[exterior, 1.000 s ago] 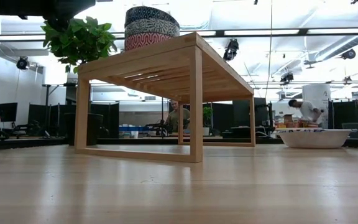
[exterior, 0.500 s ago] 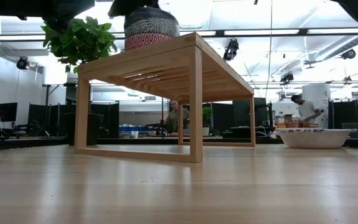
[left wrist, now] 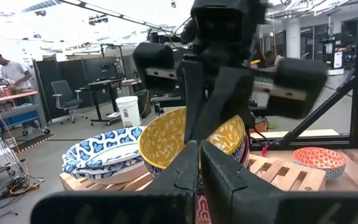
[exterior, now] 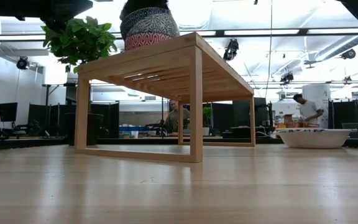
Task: Place and stack bowls onto a shelf
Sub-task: Stack the yellow patterned bowl on top of the red patterned bowl on the shelf
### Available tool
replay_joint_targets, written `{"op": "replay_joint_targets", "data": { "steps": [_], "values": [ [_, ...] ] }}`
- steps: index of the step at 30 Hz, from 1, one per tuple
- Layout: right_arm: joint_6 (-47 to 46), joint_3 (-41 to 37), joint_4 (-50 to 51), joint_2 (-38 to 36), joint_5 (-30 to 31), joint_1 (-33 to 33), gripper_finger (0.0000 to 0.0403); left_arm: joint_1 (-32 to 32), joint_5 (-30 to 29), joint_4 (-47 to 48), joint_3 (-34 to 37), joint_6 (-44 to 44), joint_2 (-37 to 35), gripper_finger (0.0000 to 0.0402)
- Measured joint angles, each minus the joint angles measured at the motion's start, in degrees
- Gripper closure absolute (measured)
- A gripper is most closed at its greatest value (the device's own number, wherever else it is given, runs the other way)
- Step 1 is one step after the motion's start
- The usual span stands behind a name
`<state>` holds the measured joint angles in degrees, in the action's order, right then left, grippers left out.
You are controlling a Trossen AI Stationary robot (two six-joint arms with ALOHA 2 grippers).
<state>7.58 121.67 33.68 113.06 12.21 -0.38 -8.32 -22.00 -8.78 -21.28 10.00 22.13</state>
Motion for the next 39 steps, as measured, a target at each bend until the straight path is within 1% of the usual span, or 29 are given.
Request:
{"op": "replay_joint_targets", "data": {
  "steps": [5,15,17,21,23,29,39],
  "values": [
    [-2.99,0.02,6.4,-1.15,1.39,0.32,0.0394,0.0,0.0,0.05,0.0,0.0,0.0,0.0402],
    [-2.48,0.02,7.01,-4.31,1.55,4.96,0.0394,0.0,0.0,0.37,0.0,0.0,0.16,0.0402],
    [-2.55,0.02,7.15,-5.1,3.06,6.33,0.0394,0.0,0.0,0.32,0.0,0.0,0.25,0.0402],
    [-2.56,0.0,10.34,-6.08,9.26,9.04,0.0394,0.0,0.0,0.35,0.0,0.0,0.4,0.0402],
    [-3.24,-0.02,12.53,-6.47,10.64,9.77,0.0394,0.0,0.0,0.31,0.0,-0.19,0.5,0.0402],
    [-3.99,-0.07,16.18,-6.97,11.94,9.85,0.0394,0.0,0.0,0.26,0.0,-1.77,1.87,0.0402],
    [-5.28,-0.33,20.38,-7.19,12.02,7.54,0.0394,0.0,0.0,-2.76,0.0,-0.61,4.57,0.0402]
  ]
}}
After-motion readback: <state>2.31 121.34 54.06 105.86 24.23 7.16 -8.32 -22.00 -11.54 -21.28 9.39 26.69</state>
